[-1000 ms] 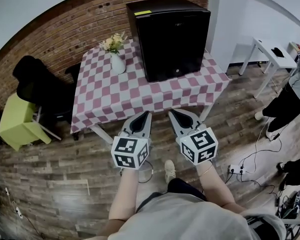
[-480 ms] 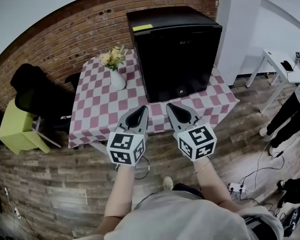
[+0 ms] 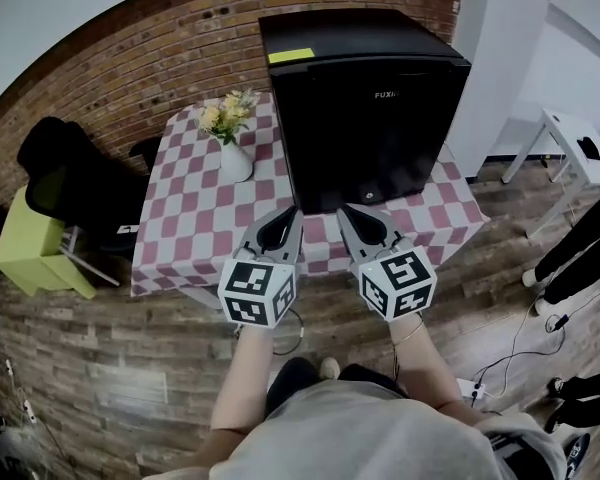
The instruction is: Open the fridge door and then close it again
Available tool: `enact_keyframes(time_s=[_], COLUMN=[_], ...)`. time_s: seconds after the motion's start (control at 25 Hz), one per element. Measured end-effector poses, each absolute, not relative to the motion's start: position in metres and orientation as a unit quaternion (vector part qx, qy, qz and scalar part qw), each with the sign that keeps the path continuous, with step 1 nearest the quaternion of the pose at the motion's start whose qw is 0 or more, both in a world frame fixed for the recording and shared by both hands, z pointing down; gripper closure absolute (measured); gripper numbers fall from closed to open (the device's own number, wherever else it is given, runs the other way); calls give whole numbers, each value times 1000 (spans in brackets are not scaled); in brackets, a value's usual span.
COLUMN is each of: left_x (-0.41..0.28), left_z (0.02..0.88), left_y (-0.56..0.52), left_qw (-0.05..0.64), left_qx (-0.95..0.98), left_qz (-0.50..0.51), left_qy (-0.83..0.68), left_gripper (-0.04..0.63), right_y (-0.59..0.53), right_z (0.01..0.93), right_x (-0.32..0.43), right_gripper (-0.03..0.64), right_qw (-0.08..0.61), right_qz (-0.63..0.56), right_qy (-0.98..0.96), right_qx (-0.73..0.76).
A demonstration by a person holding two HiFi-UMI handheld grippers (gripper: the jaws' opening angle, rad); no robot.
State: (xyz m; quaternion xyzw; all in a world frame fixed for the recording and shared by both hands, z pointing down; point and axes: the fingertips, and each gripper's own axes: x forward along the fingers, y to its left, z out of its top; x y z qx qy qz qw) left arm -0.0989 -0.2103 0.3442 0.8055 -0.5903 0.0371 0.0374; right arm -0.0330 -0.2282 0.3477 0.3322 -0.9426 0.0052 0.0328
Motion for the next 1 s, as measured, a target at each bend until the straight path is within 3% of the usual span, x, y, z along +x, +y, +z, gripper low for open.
enact_keyframes(time_s=[1.0], left_x=[-136], left_z=[352], left_y=[-303], left_qw=[54], left_qx=[822], left_qz=[37], left_qy=[-565], left_gripper=[588], right_y=[-316], right_z=[342], right_x=[-51], right_gripper=[618], right_qw=[39], right_qz=[2], right_qy=[-924], right_qx=[380])
